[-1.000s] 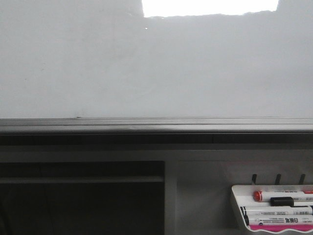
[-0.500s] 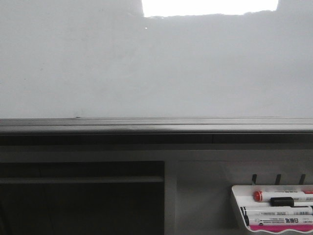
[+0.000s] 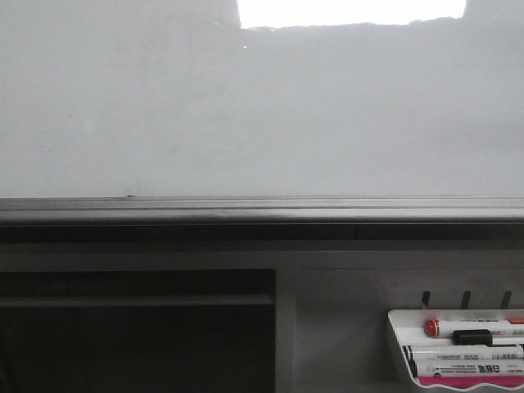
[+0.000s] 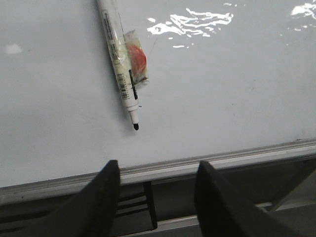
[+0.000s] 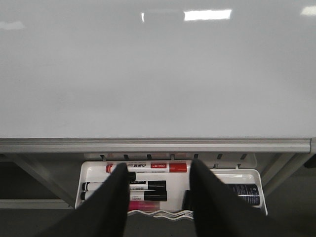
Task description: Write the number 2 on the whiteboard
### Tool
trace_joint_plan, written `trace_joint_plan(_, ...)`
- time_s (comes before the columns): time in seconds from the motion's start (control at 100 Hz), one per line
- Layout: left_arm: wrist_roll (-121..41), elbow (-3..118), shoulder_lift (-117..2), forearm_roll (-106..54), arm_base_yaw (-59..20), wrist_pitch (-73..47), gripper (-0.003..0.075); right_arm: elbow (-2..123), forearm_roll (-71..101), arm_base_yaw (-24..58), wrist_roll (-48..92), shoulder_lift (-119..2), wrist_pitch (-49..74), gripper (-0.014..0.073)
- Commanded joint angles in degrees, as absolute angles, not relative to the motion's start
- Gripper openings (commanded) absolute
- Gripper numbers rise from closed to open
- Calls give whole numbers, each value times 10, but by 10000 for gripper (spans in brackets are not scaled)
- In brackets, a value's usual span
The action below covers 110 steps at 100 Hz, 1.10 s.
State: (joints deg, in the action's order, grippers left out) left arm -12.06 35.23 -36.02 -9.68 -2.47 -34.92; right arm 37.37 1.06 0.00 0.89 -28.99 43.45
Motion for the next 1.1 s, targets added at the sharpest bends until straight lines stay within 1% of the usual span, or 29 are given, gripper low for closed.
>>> trace_joint_plan(0.0,-115,368,-376,-105,-30,-300,391,391,17,-2,18,-299,399,321)
trace_joint_plan(0.27,-115,368,-443,-90,-30,-254,385,391,17,-2,18,-299,398,320)
trace_joint_plan(0.51,-85,375,-513,-85,3,-219,386,391,21,-2,18,-299,399,320)
trace_joint_plan(0.68,-85,376,-559,-96,2,-165,386,391,22,-2,18,-299,399,320)
trace_joint_plan(0.88,-85,378,-596,-112,2,-102,385,391,22,-2,18,-299,400,320)
trace_joint_plan(1.091,-85,388,-619,-124,2,-89,385,391,22,-2,18,-299,400,320)
